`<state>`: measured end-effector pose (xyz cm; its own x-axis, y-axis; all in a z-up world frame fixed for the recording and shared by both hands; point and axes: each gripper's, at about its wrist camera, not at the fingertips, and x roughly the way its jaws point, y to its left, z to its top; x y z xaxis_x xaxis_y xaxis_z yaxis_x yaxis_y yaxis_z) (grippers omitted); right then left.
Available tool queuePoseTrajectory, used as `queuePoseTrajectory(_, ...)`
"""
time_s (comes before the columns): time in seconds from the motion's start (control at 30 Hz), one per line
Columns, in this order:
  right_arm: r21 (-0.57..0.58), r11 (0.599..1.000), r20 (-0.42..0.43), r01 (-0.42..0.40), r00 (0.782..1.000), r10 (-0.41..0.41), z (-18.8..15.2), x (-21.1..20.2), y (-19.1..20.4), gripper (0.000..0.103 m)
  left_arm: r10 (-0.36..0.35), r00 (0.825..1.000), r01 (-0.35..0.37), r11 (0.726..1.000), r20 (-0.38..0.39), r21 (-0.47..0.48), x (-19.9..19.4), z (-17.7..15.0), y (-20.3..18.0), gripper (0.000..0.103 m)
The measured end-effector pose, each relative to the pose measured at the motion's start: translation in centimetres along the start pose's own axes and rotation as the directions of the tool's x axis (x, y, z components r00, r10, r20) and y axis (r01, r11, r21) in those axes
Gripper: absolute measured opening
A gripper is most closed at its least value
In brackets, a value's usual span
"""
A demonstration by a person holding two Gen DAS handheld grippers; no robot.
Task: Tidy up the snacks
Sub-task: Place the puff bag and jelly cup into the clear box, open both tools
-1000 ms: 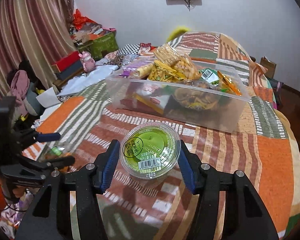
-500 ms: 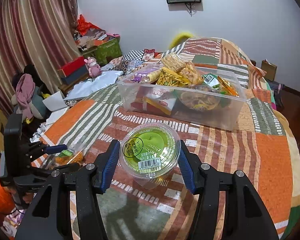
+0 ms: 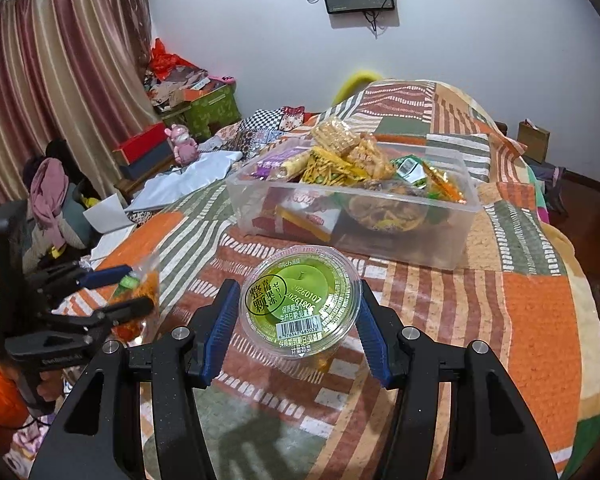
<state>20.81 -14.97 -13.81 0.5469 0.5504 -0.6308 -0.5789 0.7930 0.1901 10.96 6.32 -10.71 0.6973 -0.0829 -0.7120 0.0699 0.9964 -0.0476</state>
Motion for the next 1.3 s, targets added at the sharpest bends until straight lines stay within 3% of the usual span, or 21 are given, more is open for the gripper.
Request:
queuePoseTrajectory(0.57, 0.028, 0.997, 0.091, 0.067, 0.993, -0.069, 5.1, 0.8, -4.3, 0.053, -0.111, 0.986, 0.114, 0.993, 0.122, -0.011, 4.3, 12.3, -2.3, 0.057)
queuePoseTrajectory(0.8, 0.03, 0.996, 0.109, 0.082, 0.99, -0.085, 7.8, 2.7, -5.5, 0.053, -0.111, 0.981, 0.115, 0.993, 0.158, -0.017, 6.9, 16.1, -2.9, 0.057)
queuePoseTrajectory(0.93, 0.018, 0.995, 0.107, 0.101, 0.989, -0.102, 9.2, 4.1, -6.0, 0.053, -0.074, 0.985, 0.079, 0.997, 0.155, -0.023, 9.2, 17.3, -3.0, 0.057)
queuePoseTrajectory(1.07, 0.005, 0.993, 0.087, 0.122, 0.989, -0.122, 9.8, 5.6, -6.5, 0.053, -0.083, 0.988, 0.091, 0.994, 0.128, -0.057, 11.5, 18.0, -2.7, 0.057)
queuePoseTrajectory(1.3, -0.01, 0.99, -0.007, 0.142, 0.99, -0.142, 8.6, 8.8, -7.5, 0.053, -0.059, 0.995, 0.06, 0.998, 0.082, -0.015, 14.5, 17.0, -3.3, 0.057)
